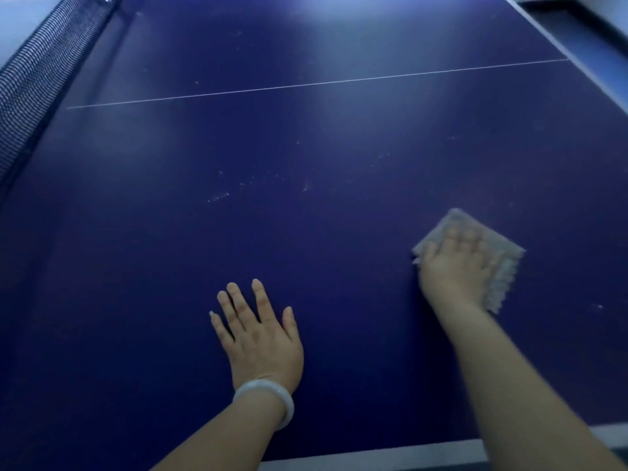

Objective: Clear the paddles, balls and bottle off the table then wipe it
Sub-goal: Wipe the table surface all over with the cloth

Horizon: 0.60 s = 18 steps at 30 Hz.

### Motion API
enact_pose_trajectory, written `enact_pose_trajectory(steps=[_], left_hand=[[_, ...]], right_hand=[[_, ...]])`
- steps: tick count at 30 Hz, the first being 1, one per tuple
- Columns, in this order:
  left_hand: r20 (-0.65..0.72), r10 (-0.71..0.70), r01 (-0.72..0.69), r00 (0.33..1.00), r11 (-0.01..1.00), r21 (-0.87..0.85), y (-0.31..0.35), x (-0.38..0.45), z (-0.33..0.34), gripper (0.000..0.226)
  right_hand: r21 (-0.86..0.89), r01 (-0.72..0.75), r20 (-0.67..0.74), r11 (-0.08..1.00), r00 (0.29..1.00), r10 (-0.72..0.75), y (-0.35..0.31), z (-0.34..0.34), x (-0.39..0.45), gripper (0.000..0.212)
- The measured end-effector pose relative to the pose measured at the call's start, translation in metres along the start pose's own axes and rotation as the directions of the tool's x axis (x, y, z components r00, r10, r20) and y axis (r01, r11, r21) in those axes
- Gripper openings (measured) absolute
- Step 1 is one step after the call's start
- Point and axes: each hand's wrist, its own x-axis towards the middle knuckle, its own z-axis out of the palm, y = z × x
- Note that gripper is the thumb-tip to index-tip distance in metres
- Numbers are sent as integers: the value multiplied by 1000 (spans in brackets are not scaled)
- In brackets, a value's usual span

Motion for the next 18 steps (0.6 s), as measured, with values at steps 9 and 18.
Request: enact_pose_trajectory(steps=[9, 18], left_hand=[[-15, 16, -16, 1000, 1000, -20, -3, 0, 3, 72], [-14, 31, -32, 999, 999, -36, -3, -1, 2, 70]], right_hand=[[-106, 587, 55, 803, 810, -584, 4, 23, -45, 59], [-15, 177, 55, 984, 983, -176, -8, 17, -73, 62]])
